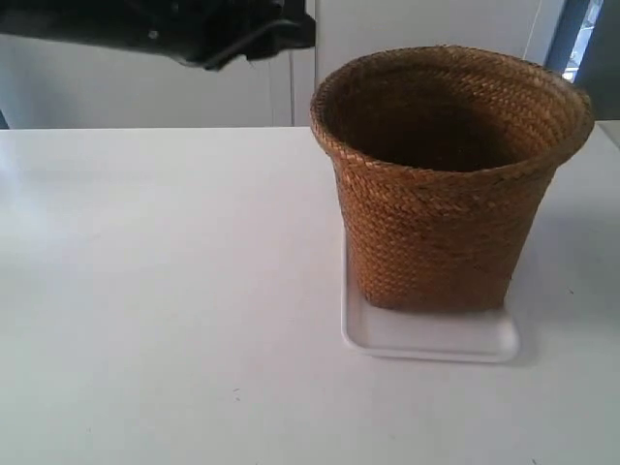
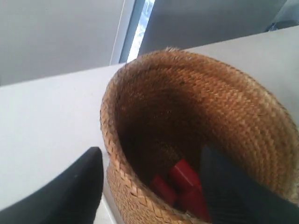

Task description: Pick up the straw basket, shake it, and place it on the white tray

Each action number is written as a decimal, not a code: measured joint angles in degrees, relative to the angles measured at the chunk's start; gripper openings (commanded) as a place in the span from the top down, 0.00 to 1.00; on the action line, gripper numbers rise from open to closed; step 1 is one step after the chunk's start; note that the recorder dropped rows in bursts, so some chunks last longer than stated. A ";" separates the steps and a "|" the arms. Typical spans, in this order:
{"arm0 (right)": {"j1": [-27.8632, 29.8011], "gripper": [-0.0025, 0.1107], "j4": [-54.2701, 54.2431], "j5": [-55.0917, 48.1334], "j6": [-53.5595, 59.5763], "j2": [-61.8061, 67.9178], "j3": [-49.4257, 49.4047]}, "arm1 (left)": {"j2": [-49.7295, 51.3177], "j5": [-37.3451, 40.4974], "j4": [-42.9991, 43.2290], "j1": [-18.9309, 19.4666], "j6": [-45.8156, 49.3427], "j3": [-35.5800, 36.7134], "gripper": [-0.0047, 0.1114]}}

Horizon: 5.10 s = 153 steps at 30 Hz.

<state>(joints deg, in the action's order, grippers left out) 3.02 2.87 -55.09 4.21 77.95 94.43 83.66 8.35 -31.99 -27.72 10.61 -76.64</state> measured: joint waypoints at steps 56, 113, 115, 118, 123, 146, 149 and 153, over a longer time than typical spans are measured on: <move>0.00 0.98 -4.39 -5.83 3.96 -62.52 -46.01 | -53.49 -0.05 10.52 16.38 5.02 46.67 0.95; 0.00 0.98 -4.29 -6.82 4.31 -62.99 -46.01 | -83.36 -4.04 9.33 30.84 5.11 76.38 0.95; 0.00 0.98 -4.29 -6.82 4.31 -62.99 -46.01 | -83.36 -4.04 9.33 30.84 5.11 76.38 0.95; 0.00 0.98 -3.59 -6.60 4.31 -62.99 -46.35 | -83.36 -4.04 9.33 30.84 5.11 76.38 0.95; 0.00 0.98 -0.09 27.64 4.42 -62.56 -62.69 | -83.36 -4.04 9.33 30.84 5.11 76.38 0.95; 0.00 0.98 -1.04 44.88 -1.64 -74.38 -94.04 | -83.36 -4.04 9.33 30.84 4.98 76.38 0.95; 0.00 0.98 -1.04 44.76 -1.79 -74.38 -94.04 | -83.36 -4.04 9.33 30.84 4.98 76.38 0.95; 0.00 0.98 -1.04 44.65 -1.79 -74.38 -94.04 | -83.36 -4.04 9.33 30.84 4.98 76.38 0.95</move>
<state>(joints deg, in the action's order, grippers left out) 3.02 1.83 -10.45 2.42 3.57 0.38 0.31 4.31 -22.65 3.12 15.60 -0.26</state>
